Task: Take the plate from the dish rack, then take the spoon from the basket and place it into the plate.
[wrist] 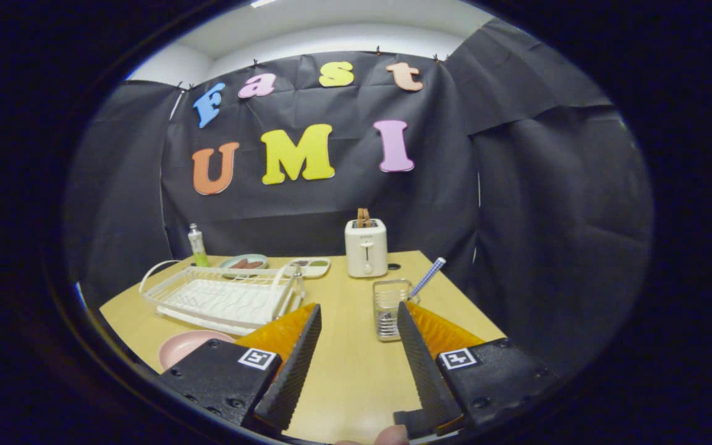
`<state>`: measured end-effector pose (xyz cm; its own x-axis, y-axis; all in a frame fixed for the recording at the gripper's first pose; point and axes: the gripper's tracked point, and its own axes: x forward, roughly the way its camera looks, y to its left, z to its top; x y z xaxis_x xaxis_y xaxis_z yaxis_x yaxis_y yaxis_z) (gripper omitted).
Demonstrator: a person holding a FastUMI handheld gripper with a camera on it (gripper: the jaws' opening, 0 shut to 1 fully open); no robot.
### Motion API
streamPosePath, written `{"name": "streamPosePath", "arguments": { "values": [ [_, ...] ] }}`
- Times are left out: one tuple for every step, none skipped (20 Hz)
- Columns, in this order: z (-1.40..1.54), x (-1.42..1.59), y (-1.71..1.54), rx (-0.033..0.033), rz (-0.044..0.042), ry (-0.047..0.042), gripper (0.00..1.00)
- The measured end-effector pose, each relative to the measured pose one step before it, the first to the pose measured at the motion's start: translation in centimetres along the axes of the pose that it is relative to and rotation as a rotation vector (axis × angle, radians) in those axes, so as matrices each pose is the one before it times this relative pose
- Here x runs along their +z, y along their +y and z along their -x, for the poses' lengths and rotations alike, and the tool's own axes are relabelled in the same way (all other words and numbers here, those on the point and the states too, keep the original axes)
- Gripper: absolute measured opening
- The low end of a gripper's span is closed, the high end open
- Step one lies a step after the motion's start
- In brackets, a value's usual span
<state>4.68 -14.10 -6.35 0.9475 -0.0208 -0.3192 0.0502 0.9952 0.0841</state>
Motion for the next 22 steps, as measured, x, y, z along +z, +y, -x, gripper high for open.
{"name": "streamPosePath", "arguments": {
  "values": [
    [-0.378, 0.202, -1.302, -0.0259, 0.0104, -0.01419, 0.88],
    [-0.644, 0.087, -1.113, -0.02172, 0.00256, -0.01399, 0.95],
    [-0.768, -0.015, -0.787, -0.00312, -0.00904, -0.01053, 1.0],
    [-0.701, -0.257, -0.794, 0.00024, -0.01471, 0.00311, 1.0],
    [-0.908, -0.249, -0.743, 0.00392, -0.01656, 0.00498, 1.0],
    [-1.134, -0.15, -0.671, 0.00328, -0.01517, 0.00523, 1.0],
    [-1.253, 0.159, -0.516, 0.00931, -0.01422, -0.00081, 1.0],
    [-1.267, 0.013, -0.364, 0.01144, -0.01261, -0.00156, 1.0],
    [-1.255, 0.14, -0.335, 0.01196, -0.01524, -0.00168, 1.0],
    [-1.402, -0.245, -0.228, 0.00716, -0.00524, 0.00393, 1.0],
    [-1.301, -0.081, -0.214, 0.00947, -0.00487, 0.00356, 1.0],
    [-1.227, -0.25, -0.196, 0.0138, -0.00933, 0.0152, 1.0],
    [-1.045, -0.098, -0.099, 0.01322, -0.01217, 0.01249, 1.0],
    [-1.224, -0.253, -0.137, 0.01076, -0.00985, 0.01429, 1.0],
    [-0.985, -0.302, -0.164, 0.00816, -0.00577, 0.01846, 0.98],
    [-0.801, -0.141, 0.0, 0.00978, -0.0137, 0.00941, 0.94],
    [-0.823, 0.016, 0.142, 0.01152, -0.02217, 0.00554, 0.89],
    [-0.886, -0.134, 0.004, 0.00872, -0.0134, 0.01753, 0.84],
    [-0.457, -0.005, 0.134, 0.00956, -0.00979, 0.01162, 0.8],
    [-0.676, -0.045, 0.043, 0.00696, -0.01194, 0.00811, 0.74],
    [-0.094, 0.235, 0.23, 0.01298, -0.0191, -0.00173, 0.68],
    [-0.213, 0.273, 0.201, 0.00552, -0.01244, -0.0036, 0.62]
  ]
}}
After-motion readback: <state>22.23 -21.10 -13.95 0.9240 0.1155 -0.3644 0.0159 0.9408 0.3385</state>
